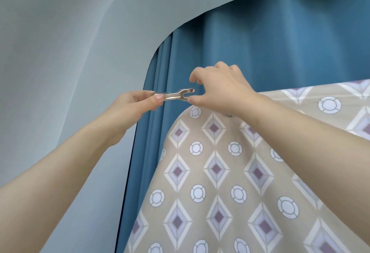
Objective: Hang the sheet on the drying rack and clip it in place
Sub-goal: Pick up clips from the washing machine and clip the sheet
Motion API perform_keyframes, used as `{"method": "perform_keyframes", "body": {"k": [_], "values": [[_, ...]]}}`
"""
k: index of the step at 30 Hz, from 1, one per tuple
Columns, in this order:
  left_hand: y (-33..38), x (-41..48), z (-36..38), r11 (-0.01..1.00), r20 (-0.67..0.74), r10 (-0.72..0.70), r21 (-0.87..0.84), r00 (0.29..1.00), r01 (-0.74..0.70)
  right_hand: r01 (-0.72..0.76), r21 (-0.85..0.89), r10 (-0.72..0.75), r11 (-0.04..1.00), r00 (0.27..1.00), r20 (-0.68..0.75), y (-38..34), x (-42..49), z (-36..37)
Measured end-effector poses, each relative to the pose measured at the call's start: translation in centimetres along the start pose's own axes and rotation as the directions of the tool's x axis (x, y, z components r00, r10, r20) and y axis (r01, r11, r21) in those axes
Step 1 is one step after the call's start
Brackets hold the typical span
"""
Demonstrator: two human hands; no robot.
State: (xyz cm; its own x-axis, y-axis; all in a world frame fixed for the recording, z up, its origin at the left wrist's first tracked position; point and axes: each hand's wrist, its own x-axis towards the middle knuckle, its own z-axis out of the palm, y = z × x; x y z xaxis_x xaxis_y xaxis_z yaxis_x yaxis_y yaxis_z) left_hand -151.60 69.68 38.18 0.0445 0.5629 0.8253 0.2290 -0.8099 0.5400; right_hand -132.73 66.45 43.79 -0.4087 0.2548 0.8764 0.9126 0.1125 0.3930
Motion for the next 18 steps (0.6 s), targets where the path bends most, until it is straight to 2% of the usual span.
{"method": "perform_keyframes", "body": {"k": [3, 5, 10, 12, 18], "values": [[-1.4, 0.0, -0.6, 0.995, -0.02, -0.089, -0.038, 0.996, 0.088, 0.074, -0.189, -0.054, 0.979, 0.993, 0.106, -1.0, 0.3, 0.9], [-2.1, 0.0, -0.8, 0.994, -0.015, -0.106, -0.004, 0.994, 0.106, 0.124, -0.25, -0.076, 0.96, 0.978, 0.196, -1.7, 0.6, 1.5], [-3.6, -0.5, -1.7, 0.985, 0.049, -0.172, 0.013, 0.984, 0.172, 0.123, -0.19, -0.007, 0.974, 0.855, 0.518, -2.6, 1.3, 2.7], [-4.1, -0.7, -2.1, 0.978, 0.061, -0.208, -0.023, 0.976, 0.209, 0.135, -0.164, -0.014, 0.977, 0.811, 0.585, -2.5, 1.7, 2.9], [-5.2, -1.0, -3.4, 0.973, 0.087, -0.221, -0.048, 0.971, 0.226, 0.119, 0.069, -0.133, 0.991, 0.7, 0.702, -2.9, 2.9, 3.3]]}}
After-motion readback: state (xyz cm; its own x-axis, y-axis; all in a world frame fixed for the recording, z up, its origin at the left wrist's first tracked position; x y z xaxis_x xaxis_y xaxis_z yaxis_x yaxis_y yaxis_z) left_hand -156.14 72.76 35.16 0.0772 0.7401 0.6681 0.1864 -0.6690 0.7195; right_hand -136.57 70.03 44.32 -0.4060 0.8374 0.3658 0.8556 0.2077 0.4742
